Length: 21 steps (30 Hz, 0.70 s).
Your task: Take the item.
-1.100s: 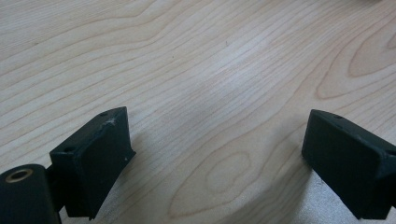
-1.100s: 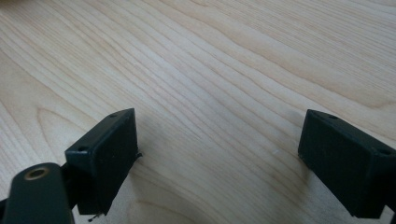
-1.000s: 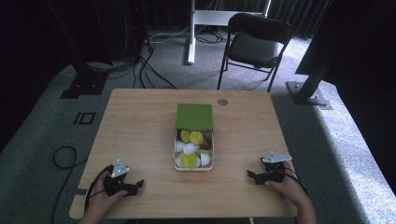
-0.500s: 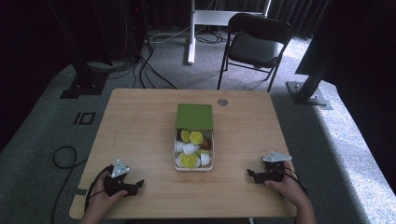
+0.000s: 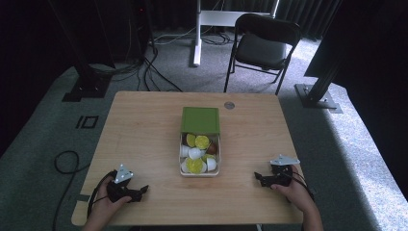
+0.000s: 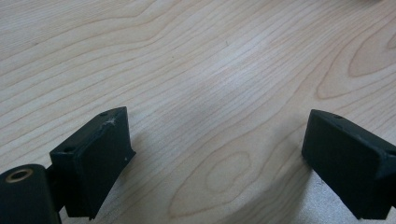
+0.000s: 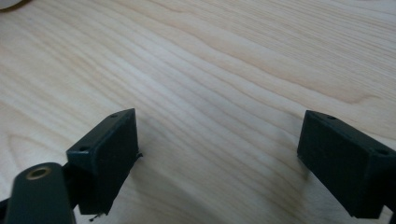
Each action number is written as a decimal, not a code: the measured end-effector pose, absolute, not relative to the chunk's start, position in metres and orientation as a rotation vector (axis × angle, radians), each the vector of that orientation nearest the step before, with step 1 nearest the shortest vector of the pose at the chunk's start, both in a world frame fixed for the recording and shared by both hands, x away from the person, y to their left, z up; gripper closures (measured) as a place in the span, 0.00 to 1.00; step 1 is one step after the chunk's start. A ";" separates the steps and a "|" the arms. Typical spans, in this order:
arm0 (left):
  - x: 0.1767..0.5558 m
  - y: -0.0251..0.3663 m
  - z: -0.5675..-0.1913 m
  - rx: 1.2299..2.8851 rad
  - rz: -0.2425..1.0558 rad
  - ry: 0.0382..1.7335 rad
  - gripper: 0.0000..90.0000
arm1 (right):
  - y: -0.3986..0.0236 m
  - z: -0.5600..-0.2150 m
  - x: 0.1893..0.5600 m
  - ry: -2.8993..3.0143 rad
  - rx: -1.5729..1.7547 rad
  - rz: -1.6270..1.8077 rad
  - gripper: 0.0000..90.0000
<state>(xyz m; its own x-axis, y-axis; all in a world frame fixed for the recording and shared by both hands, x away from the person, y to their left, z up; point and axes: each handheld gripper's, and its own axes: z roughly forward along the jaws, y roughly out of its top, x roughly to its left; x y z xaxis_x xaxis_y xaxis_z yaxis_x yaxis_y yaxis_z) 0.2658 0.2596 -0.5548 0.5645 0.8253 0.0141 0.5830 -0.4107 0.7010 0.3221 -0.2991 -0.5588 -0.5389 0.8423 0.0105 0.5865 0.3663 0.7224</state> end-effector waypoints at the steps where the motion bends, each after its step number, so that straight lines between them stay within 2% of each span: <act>1: 0.266 0.260 -0.555 2.142 0.477 1.122 0.10 | -0.299 -0.558 0.323 2.261 1.265 0.979 0.15; 21: 0.266 0.260 -0.555 2.143 0.477 1.122 0.10 | -0.280 -0.521 0.330 2.185 1.241 1.129 0.19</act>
